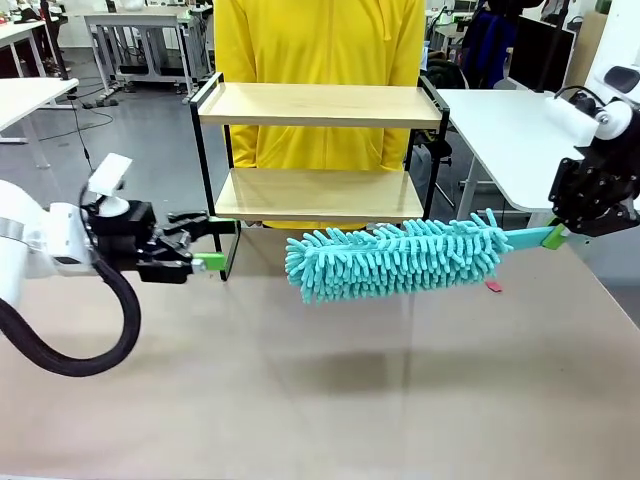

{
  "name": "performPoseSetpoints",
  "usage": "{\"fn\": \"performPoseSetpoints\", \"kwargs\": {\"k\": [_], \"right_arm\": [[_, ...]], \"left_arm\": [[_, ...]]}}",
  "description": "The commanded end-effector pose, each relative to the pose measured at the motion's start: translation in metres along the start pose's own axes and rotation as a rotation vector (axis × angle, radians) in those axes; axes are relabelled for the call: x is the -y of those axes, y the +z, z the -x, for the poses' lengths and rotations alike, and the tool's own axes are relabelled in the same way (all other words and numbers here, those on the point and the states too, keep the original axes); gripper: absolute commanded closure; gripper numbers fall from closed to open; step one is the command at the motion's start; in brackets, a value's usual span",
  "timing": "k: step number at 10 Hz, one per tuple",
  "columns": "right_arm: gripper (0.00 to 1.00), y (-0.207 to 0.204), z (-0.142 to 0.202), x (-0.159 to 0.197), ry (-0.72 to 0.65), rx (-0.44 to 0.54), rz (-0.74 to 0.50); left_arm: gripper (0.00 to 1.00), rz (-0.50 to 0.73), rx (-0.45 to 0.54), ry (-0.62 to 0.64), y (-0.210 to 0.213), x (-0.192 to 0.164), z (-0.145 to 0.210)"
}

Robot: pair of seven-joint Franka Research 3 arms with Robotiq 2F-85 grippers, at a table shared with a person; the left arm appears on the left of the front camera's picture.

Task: Clean the shelf.
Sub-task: Hand the Duster back to the human.

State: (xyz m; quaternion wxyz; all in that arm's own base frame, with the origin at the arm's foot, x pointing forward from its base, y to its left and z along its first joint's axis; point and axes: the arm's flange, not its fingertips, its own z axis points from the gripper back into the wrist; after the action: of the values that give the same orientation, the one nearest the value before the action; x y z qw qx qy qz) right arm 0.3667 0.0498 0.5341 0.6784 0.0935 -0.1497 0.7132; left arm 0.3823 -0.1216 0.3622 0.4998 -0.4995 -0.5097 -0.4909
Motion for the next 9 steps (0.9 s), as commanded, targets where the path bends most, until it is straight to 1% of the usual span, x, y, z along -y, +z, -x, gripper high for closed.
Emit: {"fn": "performPoseSetpoints", "kwargs": {"k": [1,3,5,7,9], "right_arm": [[0.87,0.001,0.001,0.001,0.008,0.036,0.012],[0.87,0.001,0.001,0.001,0.008,0.036,0.012],[0.87,0.001,0.001,0.001,0.008,0.036,0.012],[0.87,0.001,0.001,0.001,0.008,0.036,0.012],[0.87,0.001,0.001,0.001,0.008,0.036,0.012]], "left_arm": [[0.00,0.020,0.045,-0.007,-0.015,0.033,0.009],[0.00,0.038,0.088,0.003,-0.043,0.034,0.020],[0.00,0.099,0.120,0.012,-0.066,0.039,0.023],[0.00,0.127,0.126,0.010,-0.084,0.045,0.023],[0.00,0.124,0.136,0.012,-0.107,0.046,0.024]]}}
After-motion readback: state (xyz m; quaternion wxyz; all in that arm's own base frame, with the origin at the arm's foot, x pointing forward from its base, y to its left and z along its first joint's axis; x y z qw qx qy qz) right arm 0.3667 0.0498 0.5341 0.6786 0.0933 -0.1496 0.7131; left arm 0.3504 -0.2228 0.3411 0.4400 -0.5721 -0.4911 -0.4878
